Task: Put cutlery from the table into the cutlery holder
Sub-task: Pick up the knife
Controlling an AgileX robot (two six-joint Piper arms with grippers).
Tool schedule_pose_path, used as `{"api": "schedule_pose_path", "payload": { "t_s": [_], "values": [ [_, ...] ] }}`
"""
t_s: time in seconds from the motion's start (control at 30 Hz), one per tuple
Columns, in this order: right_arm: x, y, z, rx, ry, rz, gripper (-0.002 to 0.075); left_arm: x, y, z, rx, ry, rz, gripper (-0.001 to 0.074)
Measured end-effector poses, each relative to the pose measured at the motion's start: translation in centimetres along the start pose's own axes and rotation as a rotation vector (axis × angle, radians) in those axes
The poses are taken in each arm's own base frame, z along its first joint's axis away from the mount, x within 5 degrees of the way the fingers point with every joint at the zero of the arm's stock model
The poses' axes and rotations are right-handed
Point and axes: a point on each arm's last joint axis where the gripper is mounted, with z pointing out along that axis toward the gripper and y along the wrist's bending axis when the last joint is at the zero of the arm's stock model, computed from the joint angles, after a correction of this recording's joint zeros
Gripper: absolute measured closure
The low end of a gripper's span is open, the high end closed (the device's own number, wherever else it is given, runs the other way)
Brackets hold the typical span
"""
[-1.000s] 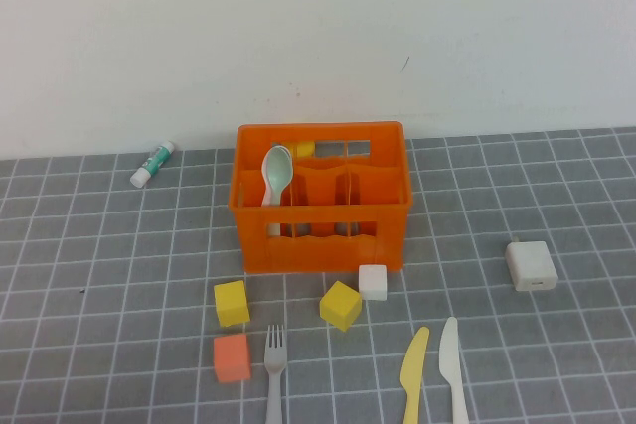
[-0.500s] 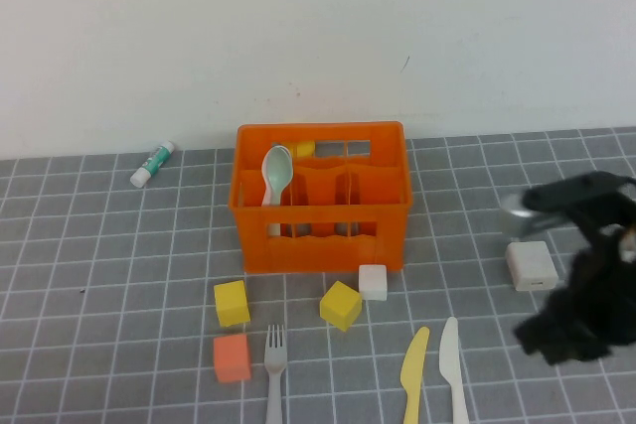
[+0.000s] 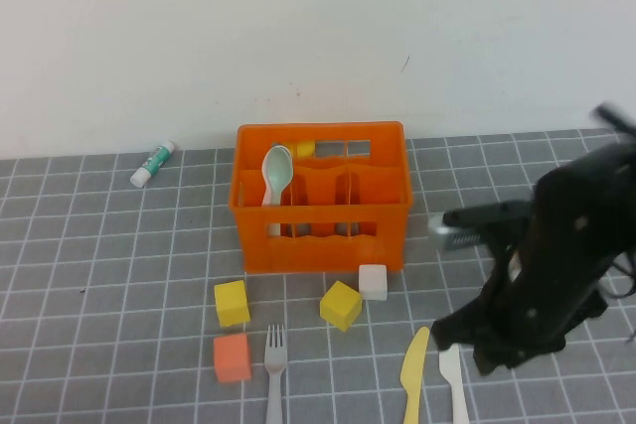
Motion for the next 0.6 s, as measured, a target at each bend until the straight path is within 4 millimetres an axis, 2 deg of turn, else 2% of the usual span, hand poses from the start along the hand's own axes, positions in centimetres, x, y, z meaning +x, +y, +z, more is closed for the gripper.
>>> {"api": "schedule_pose_path", "payload": {
  "t_s": [0.17, 0.23, 0.4, 0.6],
  "values": [
    [0.2, 1.3, 3.0, 0.088, 0.043, 0.044, 0.0333, 0.0, 0.0, 0.0, 0.000, 0.000, 0.000, 0.0736],
    [0.2, 1.7, 4.3, 0.107, 0.052, 0.053, 0.0287, 0.0, 0.0, 0.0, 0.000, 0.000, 0.000, 0.0736],
    [-0.1, 2.5, 6.9, 0.104, 0.037, 0.060, 0.0262, 0.0, 0.0, 0.0, 0.000, 0.000, -0.001, 0.0736],
    [-0.8, 2.8, 8.8, 0.081, -0.001, 0.060, 0.0266, 0.0, 0.0, 0.0, 0.000, 0.000, -0.001, 0.0736]
  ]
}}
